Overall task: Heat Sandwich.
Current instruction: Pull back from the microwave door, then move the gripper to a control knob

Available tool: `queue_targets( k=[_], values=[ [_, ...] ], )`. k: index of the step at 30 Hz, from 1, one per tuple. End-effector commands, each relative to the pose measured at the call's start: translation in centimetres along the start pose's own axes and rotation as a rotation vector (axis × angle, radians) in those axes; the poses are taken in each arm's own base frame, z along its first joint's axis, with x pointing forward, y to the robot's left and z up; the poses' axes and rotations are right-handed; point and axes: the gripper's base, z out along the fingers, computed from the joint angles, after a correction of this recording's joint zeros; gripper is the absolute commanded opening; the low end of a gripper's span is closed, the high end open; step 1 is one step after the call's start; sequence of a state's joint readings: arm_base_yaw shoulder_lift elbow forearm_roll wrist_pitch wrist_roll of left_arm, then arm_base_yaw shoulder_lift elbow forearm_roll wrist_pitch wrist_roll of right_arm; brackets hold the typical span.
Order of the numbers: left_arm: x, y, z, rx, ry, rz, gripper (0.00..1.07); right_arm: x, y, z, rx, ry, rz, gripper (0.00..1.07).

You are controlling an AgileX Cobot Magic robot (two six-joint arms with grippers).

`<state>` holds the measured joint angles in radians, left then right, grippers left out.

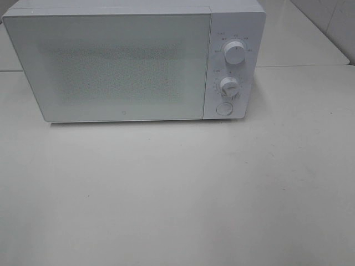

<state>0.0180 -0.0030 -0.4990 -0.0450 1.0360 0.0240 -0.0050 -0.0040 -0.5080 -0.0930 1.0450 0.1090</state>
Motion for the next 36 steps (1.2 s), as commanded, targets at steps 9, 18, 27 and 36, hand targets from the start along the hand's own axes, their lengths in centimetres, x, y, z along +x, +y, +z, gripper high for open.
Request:
queue_targets(
  k=[9,18,27,36],
  values=[
    [0.2,0.0,-0.3,-0.002,-0.029,-0.001,1.03,0.1,0.0,-0.2,0.007,-0.024,-0.003,0.76],
    [0.2,0.0,-0.3,-0.002,-0.029,-0.001,1.03,0.1,0.0,-0.2,0.007,-0.024,-0.002,0.76],
    [0.2,0.0,-0.3,-0.002,-0.029,-0.001,1.03,0.1,0.0,-0.2,0.007,-0.022,-0.003,0.76],
    [0.2,0.0,-0.3,-0.002,-0.029,-0.001,1.03,-1.1,0.0,-1.1,-0.006,-0.123,0.023,0.76]
  ],
)
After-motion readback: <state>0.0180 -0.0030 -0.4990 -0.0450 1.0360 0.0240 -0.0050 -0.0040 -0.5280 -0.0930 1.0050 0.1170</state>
